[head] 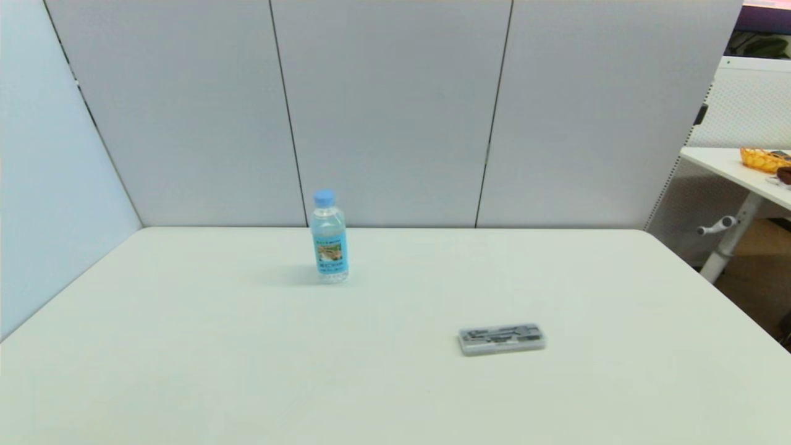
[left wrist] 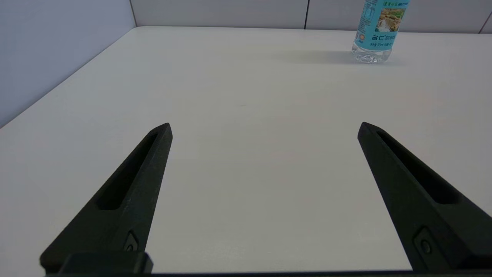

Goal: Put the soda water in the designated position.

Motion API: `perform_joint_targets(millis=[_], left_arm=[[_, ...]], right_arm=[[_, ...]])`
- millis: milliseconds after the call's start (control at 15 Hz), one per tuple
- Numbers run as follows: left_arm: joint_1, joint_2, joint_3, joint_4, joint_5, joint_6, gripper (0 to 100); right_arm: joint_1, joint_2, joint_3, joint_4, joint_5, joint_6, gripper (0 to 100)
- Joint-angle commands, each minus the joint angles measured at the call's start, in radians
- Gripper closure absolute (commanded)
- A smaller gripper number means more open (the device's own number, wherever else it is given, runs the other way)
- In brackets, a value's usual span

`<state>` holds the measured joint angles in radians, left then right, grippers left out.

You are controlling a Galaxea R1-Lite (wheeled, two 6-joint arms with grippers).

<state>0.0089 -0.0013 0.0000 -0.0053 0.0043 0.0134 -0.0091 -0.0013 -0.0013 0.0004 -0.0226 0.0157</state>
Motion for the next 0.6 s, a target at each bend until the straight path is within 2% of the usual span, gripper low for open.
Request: perform_joint_targets(millis=[67,600], left_arm=[[0.000,0.001,0.002,-0.001,0.000,0.000,0],[0.000,0.001,0.002,0.004,-0.001,0.007,0]], right_arm=[[0.000,0.000,0.000,0.000,0.000,0.001,0],[0.000,0.000,0.000,0.000,0.000,0.000,0]])
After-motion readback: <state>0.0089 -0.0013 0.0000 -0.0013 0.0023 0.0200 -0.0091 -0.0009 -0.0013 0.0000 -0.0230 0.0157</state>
